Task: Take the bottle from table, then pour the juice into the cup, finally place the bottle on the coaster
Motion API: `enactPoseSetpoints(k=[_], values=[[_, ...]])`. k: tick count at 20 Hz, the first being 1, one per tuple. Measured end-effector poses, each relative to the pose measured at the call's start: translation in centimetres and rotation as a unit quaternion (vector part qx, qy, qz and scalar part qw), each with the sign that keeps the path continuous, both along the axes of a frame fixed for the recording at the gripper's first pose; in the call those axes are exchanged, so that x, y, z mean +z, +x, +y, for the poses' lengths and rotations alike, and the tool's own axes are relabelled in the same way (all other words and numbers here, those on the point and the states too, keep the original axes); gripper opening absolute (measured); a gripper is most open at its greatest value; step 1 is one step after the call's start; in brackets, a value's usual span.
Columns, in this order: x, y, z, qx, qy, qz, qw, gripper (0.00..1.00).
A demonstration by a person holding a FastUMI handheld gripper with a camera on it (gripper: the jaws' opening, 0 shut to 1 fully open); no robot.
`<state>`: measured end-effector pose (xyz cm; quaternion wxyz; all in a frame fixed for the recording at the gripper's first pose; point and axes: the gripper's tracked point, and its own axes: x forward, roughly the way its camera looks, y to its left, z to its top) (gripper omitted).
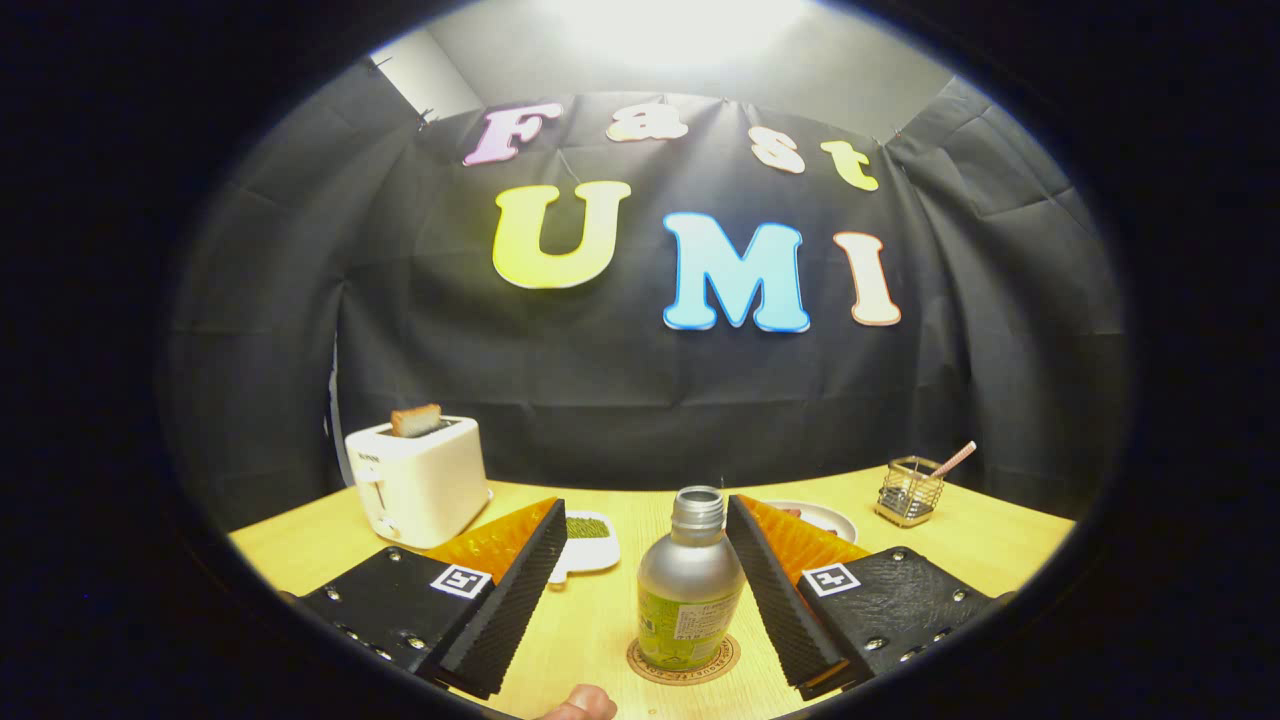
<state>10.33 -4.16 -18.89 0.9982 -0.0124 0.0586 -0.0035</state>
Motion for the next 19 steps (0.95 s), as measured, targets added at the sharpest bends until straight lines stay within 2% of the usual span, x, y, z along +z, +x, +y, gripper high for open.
enactPoseSetpoints(k=[7, 11, 13, 15, 19], values=[[9.3, -3.2, 3.5, 0.030, -0.033, -0.018, 0.999, 0.97], [13.9, -4.3, 5.3, 0.043, -0.020, -0.037, 0.998, 0.97], [15.3, -5.0, 5.3, 0.041, -0.024, -0.042, 0.998, 0.98], [16.1, -5.5, 6.3, 0.056, -0.017, -0.044, 0.997, 0.98], [16.7, -6.2, 5.9, 0.050, -0.032, -0.038, 0.998, 0.98]])
